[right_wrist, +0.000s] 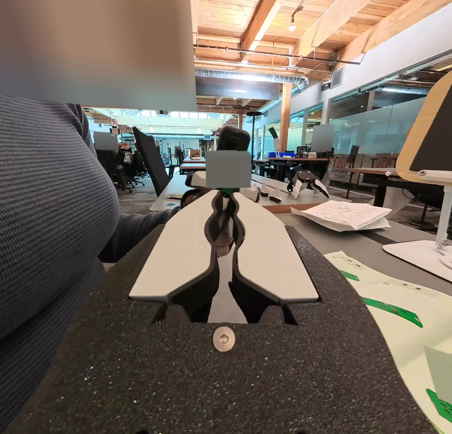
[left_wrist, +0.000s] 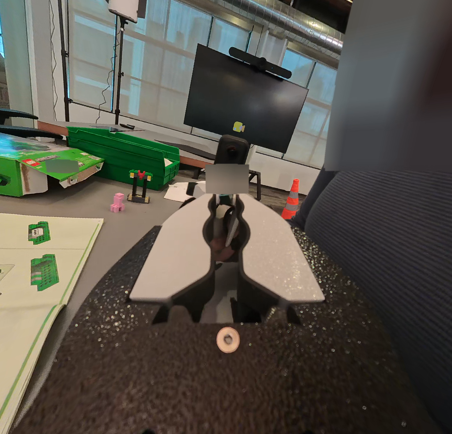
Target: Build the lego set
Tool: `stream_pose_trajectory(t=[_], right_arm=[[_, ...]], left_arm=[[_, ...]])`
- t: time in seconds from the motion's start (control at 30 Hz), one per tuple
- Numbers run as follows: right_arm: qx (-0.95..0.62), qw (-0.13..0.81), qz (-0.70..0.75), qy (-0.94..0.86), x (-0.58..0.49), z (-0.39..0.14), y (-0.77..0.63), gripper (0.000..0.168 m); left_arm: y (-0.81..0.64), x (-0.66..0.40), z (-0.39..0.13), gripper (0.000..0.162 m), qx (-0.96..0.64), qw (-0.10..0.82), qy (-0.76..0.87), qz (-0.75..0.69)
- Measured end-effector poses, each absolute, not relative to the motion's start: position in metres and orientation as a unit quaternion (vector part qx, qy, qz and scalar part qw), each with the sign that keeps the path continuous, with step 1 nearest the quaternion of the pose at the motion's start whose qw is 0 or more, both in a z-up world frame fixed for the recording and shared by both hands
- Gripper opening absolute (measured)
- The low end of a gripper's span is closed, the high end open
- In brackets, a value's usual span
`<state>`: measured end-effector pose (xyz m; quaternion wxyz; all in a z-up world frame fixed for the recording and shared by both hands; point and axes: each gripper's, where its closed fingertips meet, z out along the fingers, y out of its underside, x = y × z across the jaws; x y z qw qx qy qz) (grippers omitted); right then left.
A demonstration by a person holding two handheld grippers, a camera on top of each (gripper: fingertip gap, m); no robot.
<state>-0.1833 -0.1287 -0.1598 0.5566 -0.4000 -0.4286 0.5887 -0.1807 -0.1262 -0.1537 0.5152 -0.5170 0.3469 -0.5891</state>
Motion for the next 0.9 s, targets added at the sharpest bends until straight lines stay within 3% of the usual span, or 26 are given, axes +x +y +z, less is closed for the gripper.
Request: stream_pose_trajectory(t=[0.17, 0.23, 0.47, 0.6, 0.9], right_arm=[[-0.395, 0.559, 0.590, -0.429, -0.182, -0.158, -0.130, 0.005], [-0.394, 0.558, 0.589, -0.432, -0.182, -0.158, -0.131, 0.005], [-0.404, 0.554, 0.575, -0.446, -0.182, -0.163, -0.128, 0.005], [-0.463, 0.510, 0.546, -0.478, -0.179, -0.175, -0.119, 0.022], [-0.546, 0.440, 0.359, -0.616, -0.182, -0.210, -0.117, 0.013]], left_arm=[[-0.124, -0.178, -0.159, 0.020, -0.529, 0.505, 0.349, -0.586], [-0.128, -0.177, -0.156, 0.009, -0.517, 0.499, 0.350, -0.601], [-0.128, -0.177, -0.158, 0.007, -0.527, 0.501, 0.358, -0.586], [-0.118, -0.180, -0.177, 0.007, -0.586, 0.514, 0.413, -0.470], [-0.112, -0.175, -0.222, 0.007, -0.629, 0.474, 0.585, -0.192]])
